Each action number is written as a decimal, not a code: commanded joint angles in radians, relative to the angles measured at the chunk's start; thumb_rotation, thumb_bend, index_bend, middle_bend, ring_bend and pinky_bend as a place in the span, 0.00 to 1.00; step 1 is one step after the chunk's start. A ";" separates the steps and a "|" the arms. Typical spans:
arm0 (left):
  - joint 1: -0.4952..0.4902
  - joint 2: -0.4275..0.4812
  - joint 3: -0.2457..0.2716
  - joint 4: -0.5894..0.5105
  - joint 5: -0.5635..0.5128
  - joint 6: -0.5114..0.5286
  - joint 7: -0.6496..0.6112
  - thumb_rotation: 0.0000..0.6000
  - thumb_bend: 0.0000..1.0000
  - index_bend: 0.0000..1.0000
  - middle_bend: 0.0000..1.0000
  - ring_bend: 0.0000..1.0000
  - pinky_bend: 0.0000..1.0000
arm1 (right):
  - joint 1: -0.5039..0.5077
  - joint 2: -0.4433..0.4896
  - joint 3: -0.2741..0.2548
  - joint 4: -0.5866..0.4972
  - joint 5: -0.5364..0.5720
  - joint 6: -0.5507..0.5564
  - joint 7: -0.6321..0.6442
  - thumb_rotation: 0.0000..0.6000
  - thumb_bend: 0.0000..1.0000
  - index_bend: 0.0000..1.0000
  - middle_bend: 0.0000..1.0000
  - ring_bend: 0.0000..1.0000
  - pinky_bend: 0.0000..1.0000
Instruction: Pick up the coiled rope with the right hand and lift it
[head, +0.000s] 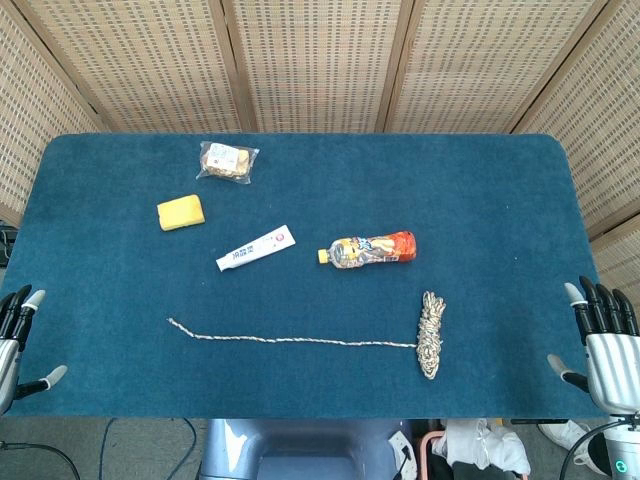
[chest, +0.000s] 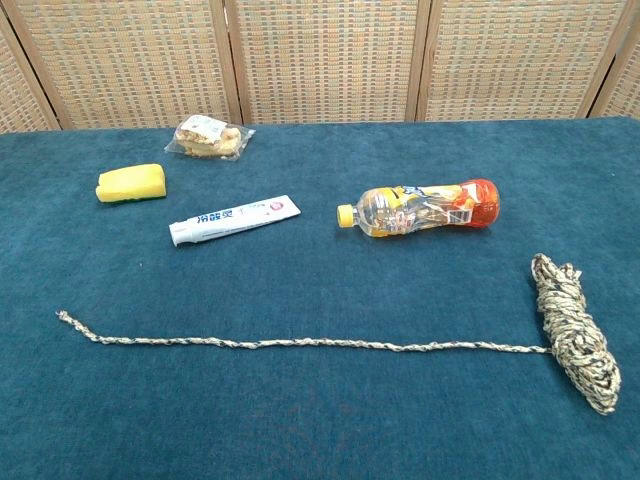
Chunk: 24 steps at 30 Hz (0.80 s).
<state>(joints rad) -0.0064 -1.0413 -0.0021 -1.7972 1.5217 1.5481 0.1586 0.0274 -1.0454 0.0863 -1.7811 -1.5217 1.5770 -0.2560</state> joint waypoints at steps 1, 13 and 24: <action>0.000 0.001 -0.001 0.000 -0.001 0.000 -0.002 1.00 0.00 0.00 0.00 0.00 0.00 | 0.001 0.000 0.000 0.000 0.001 -0.001 -0.001 1.00 0.00 0.00 0.00 0.00 0.00; -0.012 -0.018 -0.019 0.011 -0.032 -0.017 0.022 1.00 0.00 0.00 0.00 0.00 0.00 | 0.162 -0.015 0.001 0.167 -0.133 -0.181 -0.017 1.00 0.00 0.00 0.00 0.00 0.00; -0.060 -0.071 -0.065 0.033 -0.151 -0.093 0.114 1.00 0.00 0.00 0.00 0.00 0.00 | 0.543 -0.136 -0.116 0.615 -0.560 -0.372 0.267 1.00 0.00 0.11 0.03 0.00 0.08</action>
<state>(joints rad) -0.0576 -1.1028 -0.0595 -1.7720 1.3855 1.4681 0.2616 0.4665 -1.1274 0.0269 -1.2763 -1.9657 1.2558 -0.0645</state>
